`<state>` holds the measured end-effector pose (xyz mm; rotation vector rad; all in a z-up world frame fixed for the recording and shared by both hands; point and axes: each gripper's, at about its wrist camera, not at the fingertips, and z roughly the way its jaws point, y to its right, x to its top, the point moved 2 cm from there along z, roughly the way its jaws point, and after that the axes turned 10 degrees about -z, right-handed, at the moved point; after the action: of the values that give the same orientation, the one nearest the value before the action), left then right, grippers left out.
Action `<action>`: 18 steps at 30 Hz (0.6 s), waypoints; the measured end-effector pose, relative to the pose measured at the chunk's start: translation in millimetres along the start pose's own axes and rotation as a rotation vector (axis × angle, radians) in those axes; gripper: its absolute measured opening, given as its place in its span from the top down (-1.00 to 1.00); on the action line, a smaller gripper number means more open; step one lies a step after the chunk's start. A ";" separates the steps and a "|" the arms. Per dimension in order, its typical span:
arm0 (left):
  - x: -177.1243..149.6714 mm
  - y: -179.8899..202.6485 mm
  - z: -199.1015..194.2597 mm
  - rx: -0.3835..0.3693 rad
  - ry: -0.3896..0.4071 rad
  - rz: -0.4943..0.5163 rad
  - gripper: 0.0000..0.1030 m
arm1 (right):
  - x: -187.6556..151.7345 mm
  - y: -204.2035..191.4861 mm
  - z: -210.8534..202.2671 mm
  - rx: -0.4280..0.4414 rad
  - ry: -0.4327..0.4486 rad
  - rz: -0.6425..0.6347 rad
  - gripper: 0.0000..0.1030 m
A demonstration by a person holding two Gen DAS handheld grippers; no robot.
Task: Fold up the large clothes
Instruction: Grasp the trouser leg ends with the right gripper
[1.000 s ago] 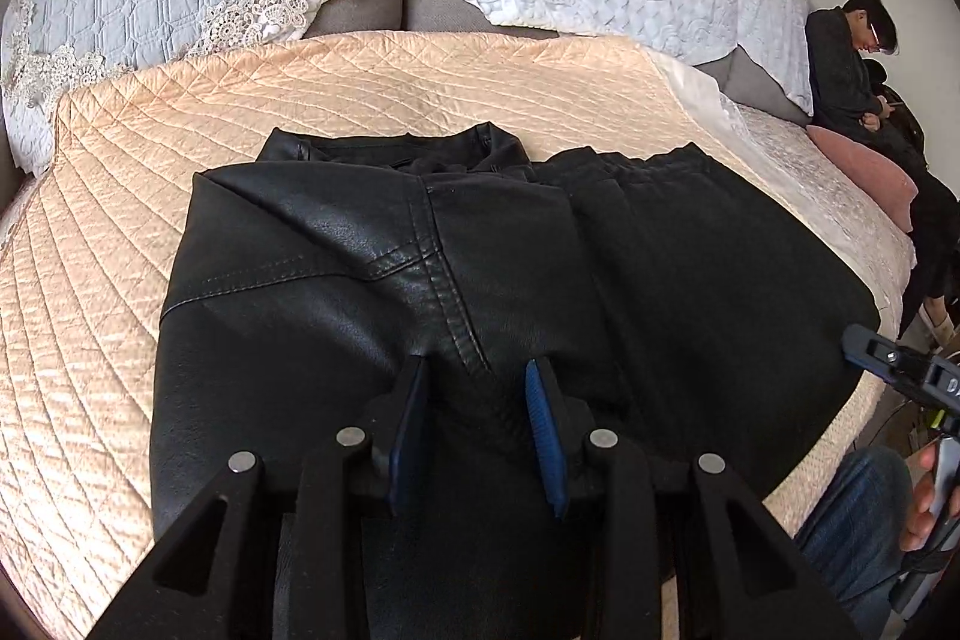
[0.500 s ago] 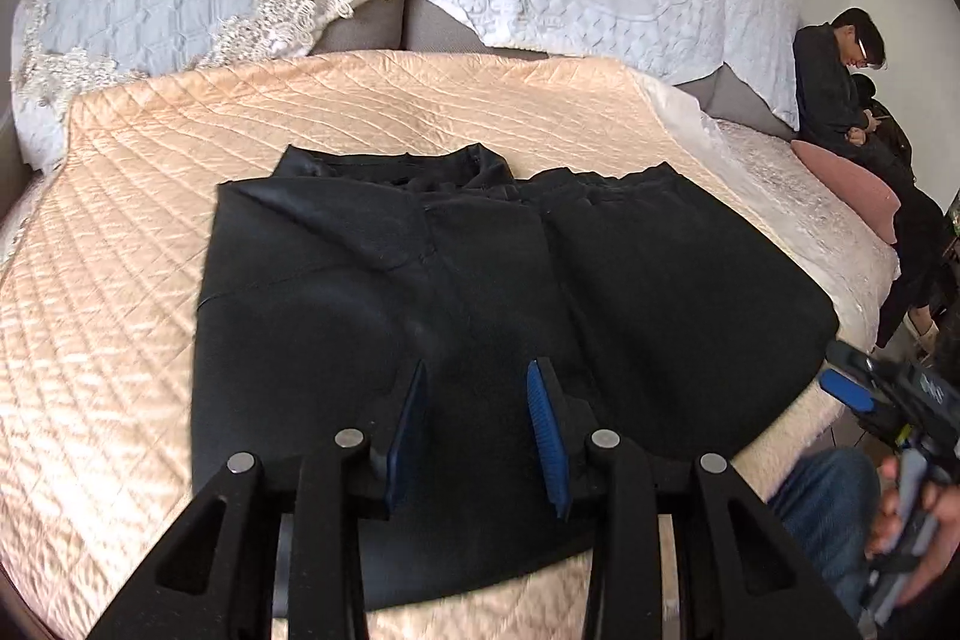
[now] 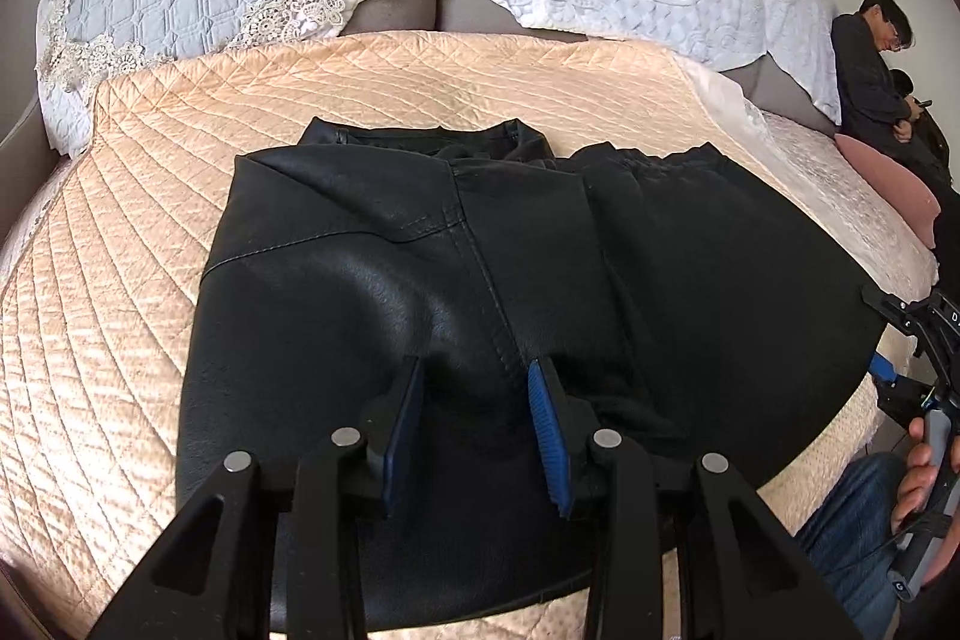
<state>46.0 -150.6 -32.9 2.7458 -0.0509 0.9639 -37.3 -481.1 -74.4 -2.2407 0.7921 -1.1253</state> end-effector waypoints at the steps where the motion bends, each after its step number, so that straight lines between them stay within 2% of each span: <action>1: 0.0 0.8 0.7 0.001 0.002 0.000 0.27 | 0.1 -2.0 0.0 -0.008 0.001 -0.004 -0.20; 8: -6.5 7.6 2.1 0.023 0.042 0.046 0.25 | 0.3 -5.8 -3.3 -0.029 0.010 -0.013 -0.20; 18: 0.3 6.2 5.7 0.006 0.017 -0.021 0.23 | -4.8 -14.7 -0.6 -0.083 0.004 -0.002 -0.23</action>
<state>49.1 -157.9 -35.7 2.7376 -0.0159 0.9833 -36.1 -467.6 -67.0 -2.3084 0.8526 -1.1176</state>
